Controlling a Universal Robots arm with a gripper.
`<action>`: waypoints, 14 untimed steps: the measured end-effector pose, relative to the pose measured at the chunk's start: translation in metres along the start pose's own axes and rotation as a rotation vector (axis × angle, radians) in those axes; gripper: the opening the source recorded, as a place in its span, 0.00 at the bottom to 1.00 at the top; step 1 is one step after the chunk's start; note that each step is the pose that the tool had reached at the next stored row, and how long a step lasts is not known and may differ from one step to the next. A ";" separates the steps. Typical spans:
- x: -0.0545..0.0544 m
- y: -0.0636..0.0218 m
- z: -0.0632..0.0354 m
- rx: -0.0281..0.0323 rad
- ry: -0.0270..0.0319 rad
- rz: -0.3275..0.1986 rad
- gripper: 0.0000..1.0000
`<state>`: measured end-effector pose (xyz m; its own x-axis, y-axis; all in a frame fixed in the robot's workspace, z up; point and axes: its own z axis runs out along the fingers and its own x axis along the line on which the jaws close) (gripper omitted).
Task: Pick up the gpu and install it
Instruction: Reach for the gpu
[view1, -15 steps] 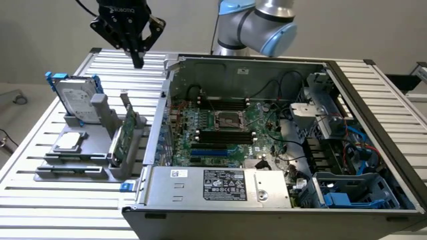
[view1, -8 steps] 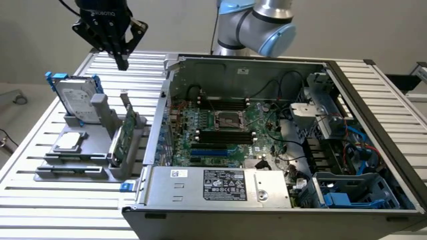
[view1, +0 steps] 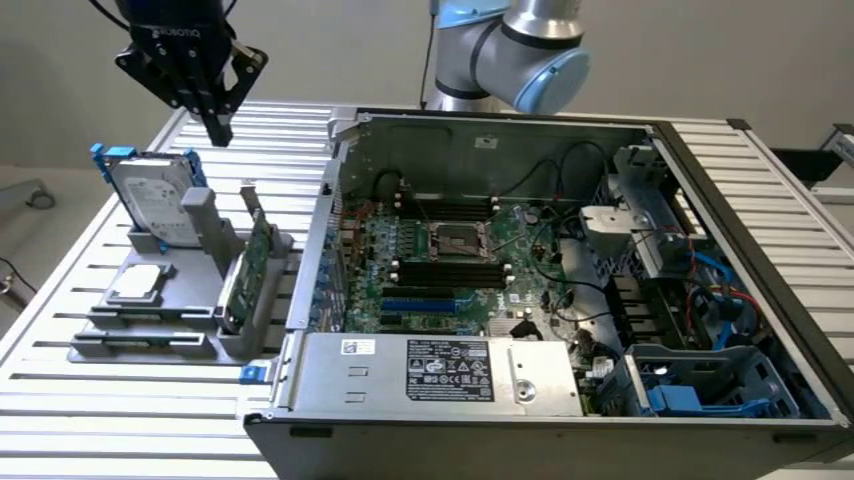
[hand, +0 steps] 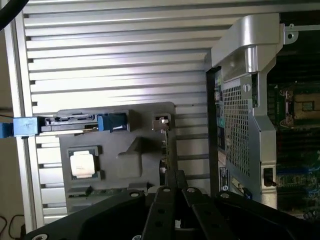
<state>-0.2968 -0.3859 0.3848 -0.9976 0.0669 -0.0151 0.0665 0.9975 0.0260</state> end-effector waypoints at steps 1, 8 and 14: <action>0.000 0.0000 0.0002 0.0022 0.0050 -0.006 0.11; 0.000 -0.0012 0.0010 0.0093 0.0222 -0.045 0.11; 0.000 -0.0012 0.0010 0.0092 0.0218 -0.047 0.24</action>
<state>-0.2970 -0.3870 0.3837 -0.9998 0.0194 0.0057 0.0195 0.9997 0.0165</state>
